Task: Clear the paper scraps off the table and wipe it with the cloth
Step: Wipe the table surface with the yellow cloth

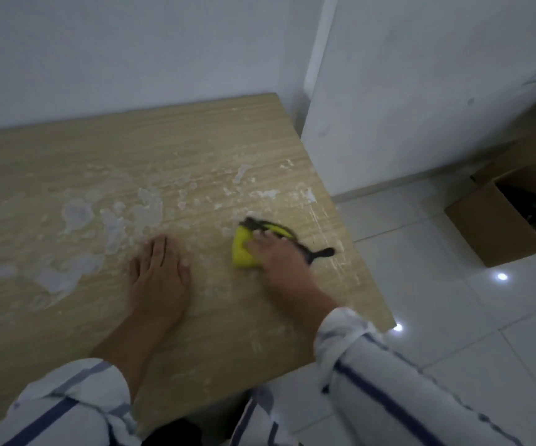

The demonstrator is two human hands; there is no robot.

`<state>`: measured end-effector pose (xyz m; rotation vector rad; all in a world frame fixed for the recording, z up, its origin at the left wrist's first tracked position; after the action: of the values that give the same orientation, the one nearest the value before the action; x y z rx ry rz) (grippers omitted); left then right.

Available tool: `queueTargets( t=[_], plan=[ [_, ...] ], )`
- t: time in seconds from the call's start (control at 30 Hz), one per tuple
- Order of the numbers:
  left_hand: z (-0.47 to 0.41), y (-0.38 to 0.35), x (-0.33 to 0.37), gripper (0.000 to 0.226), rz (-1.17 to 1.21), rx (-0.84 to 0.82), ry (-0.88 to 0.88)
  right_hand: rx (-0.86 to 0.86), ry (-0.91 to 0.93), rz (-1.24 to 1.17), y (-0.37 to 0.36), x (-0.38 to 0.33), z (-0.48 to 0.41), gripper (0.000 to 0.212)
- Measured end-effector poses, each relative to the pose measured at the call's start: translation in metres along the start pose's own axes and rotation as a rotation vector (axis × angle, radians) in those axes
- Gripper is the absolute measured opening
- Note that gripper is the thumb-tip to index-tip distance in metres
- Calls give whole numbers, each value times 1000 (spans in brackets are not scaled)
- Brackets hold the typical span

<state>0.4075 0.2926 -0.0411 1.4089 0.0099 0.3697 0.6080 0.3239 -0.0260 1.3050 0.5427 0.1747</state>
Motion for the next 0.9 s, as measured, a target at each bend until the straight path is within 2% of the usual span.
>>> queueTargets(
  t=[0.1,0.13,0.2,0.27,0.37,0.43,0.47,0.53,0.63,0.7,0.77,0.83,0.9],
  plan=[
    [0,0,0,58,7,5,10,183,-382,-30,44,98,-8,50],
    [-2,1,0,58,12,5,17,235,-460,-80,55,113,-7,49],
    [-9,1,0,58,18,8,19,259,-482,-60,63,101,-26,47],
    [-21,3,-2,58,38,14,19,159,-340,3,50,40,-55,51],
    [-41,9,-11,58,47,11,61,-10,55,-78,1,-60,-67,54],
    [-52,14,-18,58,51,18,75,-54,142,-124,-3,-62,-70,55],
    [-56,16,-21,58,48,22,69,-1,143,-100,5,-44,-77,53],
    [-63,18,-23,58,38,24,54,119,33,4,29,4,-95,44],
    [-78,21,-21,57,42,29,40,235,-407,-58,65,94,-106,50],
    [-92,24,-19,57,42,30,28,333,-536,-111,81,95,-122,47],
    [-109,26,-19,58,36,29,17,313,-366,-123,79,38,-159,42],
    [-127,29,-22,57,43,35,21,125,-45,-161,44,-44,-184,48],
    [-147,34,-30,55,53,43,47,-8,129,-165,13,-77,-187,53]
  ],
)
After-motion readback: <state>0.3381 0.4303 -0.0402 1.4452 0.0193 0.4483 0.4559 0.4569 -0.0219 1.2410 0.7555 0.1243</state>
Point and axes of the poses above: each hand's wrist, its own z-axis away from the middle knuckle, its own y-axis out of the back of the hand, x = y × z, the point moved 8 cm from there along -z, towards the middle knuckle, and after that the axes turned 2 degrees about y, right-handed, at the moved point
